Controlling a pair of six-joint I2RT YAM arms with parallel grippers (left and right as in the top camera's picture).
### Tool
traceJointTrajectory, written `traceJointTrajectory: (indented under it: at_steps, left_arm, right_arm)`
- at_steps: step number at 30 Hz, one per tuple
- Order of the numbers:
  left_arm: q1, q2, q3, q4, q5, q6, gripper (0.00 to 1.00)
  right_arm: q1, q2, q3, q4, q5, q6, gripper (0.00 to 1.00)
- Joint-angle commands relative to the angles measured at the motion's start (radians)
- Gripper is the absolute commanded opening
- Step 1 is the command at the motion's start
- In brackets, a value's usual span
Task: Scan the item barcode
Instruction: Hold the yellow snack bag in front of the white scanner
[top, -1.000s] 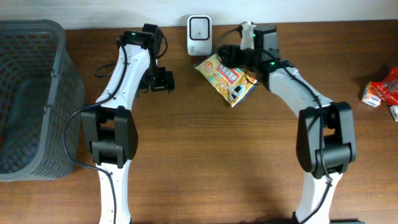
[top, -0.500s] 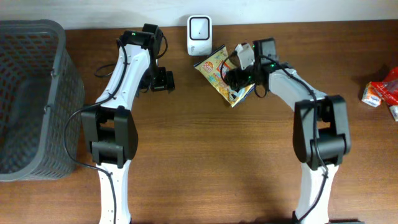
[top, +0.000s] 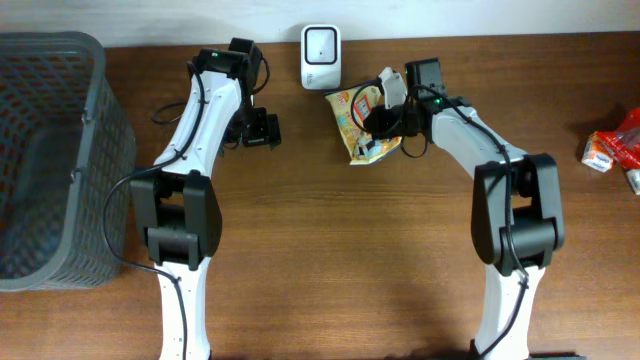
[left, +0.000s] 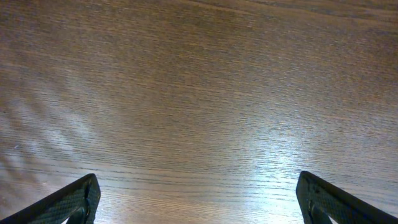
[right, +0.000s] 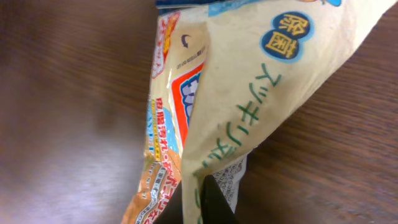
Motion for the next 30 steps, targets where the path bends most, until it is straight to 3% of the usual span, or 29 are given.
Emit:
traceJointTrajectory:
  at_steps: [1, 5, 10, 16, 22, 30]
  left_arm:
    - [-0.005, -0.002, -0.005, -0.001, 0.004, -0.013, 0.99]
    - [-0.005, -0.002, -0.005, -0.001, 0.004, -0.013, 0.99]
    - [-0.005, -0.002, -0.005, -0.001, 0.004, -0.013, 0.99]
    - [-0.005, -0.002, -0.005, -0.001, 0.004, -0.013, 0.99]
    - [-0.005, -0.002, -0.005, -0.001, 0.004, -0.013, 0.99]
    - [-0.005, -0.002, -0.005, -0.001, 0.004, -0.013, 0.99]
  right_arm:
    - [-0.001, -0.15, 0.036, 0.008, -0.084, 0.039, 0.04]
    - [0.004, -0.205, 0.036, 0.124, -0.085, 0.076, 0.04]
    - [0.055, -0.172, 0.036, 0.398, -0.054, 0.137, 0.04]
    - [0.161, -0.042, 0.036, 0.576, 0.242, 0.156, 0.04]
    - [0.174, 0.021, 0.036, 0.581, 0.326, 0.154, 0.04]
    - [0.132, 0.007, 0.085, 0.588, 0.298, 0.148, 0.04]
